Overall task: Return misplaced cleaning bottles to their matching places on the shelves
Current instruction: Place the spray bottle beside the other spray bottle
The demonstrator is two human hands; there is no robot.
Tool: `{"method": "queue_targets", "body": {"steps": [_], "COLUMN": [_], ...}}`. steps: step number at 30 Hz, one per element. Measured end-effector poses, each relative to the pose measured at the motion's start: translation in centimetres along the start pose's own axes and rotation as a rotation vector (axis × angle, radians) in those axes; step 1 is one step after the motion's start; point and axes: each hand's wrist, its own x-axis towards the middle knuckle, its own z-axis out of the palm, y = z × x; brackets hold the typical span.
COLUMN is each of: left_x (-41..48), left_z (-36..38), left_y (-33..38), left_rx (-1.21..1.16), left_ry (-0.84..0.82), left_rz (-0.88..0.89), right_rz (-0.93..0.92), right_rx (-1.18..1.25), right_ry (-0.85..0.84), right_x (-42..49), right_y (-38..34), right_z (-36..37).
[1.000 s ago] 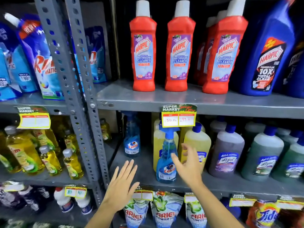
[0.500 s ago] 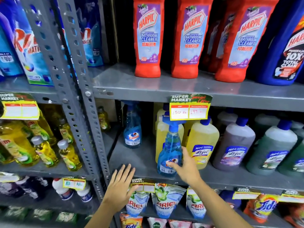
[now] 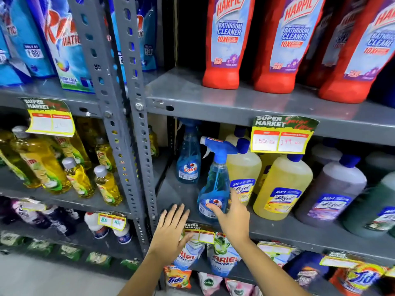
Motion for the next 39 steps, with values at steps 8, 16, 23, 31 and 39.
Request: {"method": "queue_targets", "body": {"steps": [8, 16, 23, 31, 39], "left_x": [0.0, 0.0, 0.1, 0.2, 0.2], "left_z": [0.6, 0.2, 0.2, 0.5, 0.2], "left_y": [-0.5, 0.0, 0.1, 0.2, 0.1], "left_rx": [0.004, 0.095, 0.103, 0.143, 0.163], "left_ry": [-0.013, -0.024, -0.045, -0.103, -0.106], "left_rz": [0.008, -0.023, -0.044, -0.053, -0.045], "right_rz": [0.011, 0.003, -0.033, -0.055, -0.056], "right_rx": [0.19, 0.232, 0.166, 0.071, 0.006], "right_ry": [-0.022, -0.116, -0.2, -0.272, -0.356], "right_x": [2.6, 5.4, 5.3, 6.0, 6.3], "right_y": [-3.3, -5.2, -4.9, -5.0, -5.3], "right_z": [3.3, 5.1, 6.5, 6.4, 5.9]}}
